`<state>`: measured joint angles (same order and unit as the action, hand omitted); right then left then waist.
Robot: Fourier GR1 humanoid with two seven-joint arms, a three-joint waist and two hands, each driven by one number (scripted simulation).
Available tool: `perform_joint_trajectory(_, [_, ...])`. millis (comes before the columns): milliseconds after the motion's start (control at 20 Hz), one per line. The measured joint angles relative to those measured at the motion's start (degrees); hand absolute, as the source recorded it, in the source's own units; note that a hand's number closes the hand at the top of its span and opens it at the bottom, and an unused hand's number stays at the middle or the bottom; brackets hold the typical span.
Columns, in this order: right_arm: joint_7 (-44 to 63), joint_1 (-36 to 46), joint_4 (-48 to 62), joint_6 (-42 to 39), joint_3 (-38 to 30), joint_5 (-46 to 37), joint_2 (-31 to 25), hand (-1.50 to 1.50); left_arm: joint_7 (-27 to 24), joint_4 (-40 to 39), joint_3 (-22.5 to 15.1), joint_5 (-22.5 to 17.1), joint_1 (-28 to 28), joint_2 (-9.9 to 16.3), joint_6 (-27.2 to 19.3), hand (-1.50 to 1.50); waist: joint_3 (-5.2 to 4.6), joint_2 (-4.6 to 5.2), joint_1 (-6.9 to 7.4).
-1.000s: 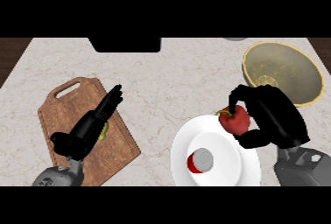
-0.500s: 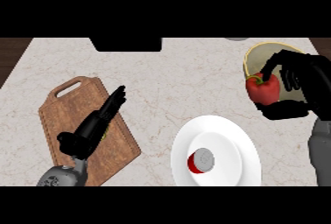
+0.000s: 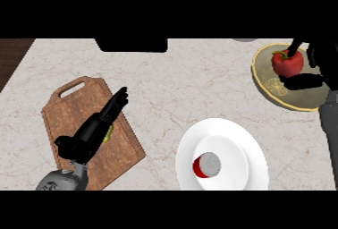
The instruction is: Pick the bell pepper from the plate and place it in the bowl
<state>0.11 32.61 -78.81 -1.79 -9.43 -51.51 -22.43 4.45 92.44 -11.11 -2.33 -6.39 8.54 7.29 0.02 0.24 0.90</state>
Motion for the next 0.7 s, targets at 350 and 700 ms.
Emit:
perform_joint_trajectory(350, [-3.81, 6.76, 19.65, -2.44, -1.09, -1.51, -4.02, 1.5, -0.26, -0.92, -0.09, 0.66, -0.97, -0.8, 0.25, 0.0, 0.0, 0.28, 0.53])
perform_joint_trajectory(700, [-12.07, 12.98, 37.0, -7.77, -3.92, 2.55, -5.68, -1.5, -0.66, -1.94, 0.13, 0.88, -1.66, -1.26, 0.7, 0.0, 0.04, 0.43, 0.94])
